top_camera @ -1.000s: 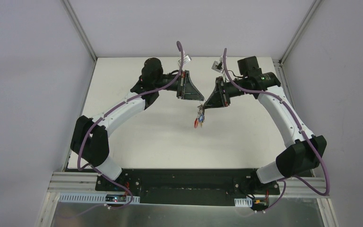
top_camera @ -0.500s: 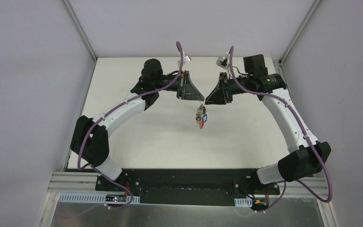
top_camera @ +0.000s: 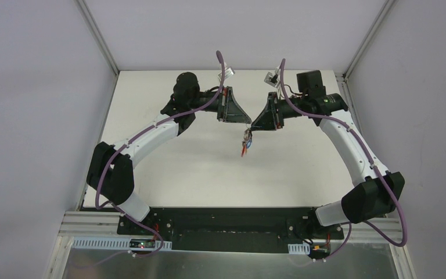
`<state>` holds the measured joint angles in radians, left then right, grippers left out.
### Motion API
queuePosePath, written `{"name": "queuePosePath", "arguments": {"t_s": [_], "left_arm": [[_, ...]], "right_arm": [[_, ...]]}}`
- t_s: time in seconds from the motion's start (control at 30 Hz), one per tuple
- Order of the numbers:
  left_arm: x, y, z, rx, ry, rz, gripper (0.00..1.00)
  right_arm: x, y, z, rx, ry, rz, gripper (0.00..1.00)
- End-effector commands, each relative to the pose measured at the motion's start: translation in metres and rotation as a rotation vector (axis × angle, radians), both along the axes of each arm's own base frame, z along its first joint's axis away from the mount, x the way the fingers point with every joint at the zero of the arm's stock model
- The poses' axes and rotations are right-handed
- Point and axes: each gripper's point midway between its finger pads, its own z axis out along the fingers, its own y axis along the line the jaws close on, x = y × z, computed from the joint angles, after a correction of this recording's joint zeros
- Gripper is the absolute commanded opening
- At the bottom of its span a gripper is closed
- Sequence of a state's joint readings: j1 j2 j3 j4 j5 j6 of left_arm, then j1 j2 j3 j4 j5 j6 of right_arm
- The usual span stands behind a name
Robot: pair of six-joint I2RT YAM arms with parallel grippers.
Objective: Put the keys on the keyring
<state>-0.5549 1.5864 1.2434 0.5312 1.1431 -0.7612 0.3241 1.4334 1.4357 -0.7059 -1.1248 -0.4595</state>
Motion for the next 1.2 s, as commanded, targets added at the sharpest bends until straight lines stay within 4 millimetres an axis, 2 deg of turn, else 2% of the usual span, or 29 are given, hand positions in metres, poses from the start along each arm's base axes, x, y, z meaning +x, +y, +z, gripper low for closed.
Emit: {"name": "queuePosePath", "arguments": {"t_s": [0.0,0.23,0.33,0.43,0.53,0.67,0.8,1.17], "left_arm": [[0.0,0.002,0.018,-0.05,-0.062,0.005,0.0],[0.001,0.001,0.016,-0.049,-0.062,0.005,0.0],[0.002,0.001,0.016,-0.051,-0.063,0.006,0.0],[0.003,0.002,0.017,-0.053,-0.068,0.004,0.0],[0.002,0.005,0.016,-0.044,-0.092,-0.013,0.0],[0.0,0.012,-0.001,0.058,-0.147,-0.008,0.2],[0.0,0.018,-0.011,0.124,-0.204,0.014,0.3],[0.0,0.015,-0.021,0.143,-0.193,0.004,0.33]], "right_arm": [[-0.005,0.003,0.019,0.064,-0.035,0.034,0.21],[-0.009,0.005,0.02,0.074,-0.023,0.044,0.1],[-0.009,0.004,0.02,0.067,-0.031,0.041,0.0],[-0.007,0.001,0.02,0.032,-0.062,0.029,0.0],[-0.004,-0.002,0.015,-0.082,-0.117,0.009,0.0],[-0.006,-0.002,0.001,-0.224,-0.124,0.033,0.0],[-0.009,0.0,-0.008,-0.287,-0.091,0.076,0.0],[-0.009,0.009,-0.01,-0.302,-0.073,0.11,0.0]]}}
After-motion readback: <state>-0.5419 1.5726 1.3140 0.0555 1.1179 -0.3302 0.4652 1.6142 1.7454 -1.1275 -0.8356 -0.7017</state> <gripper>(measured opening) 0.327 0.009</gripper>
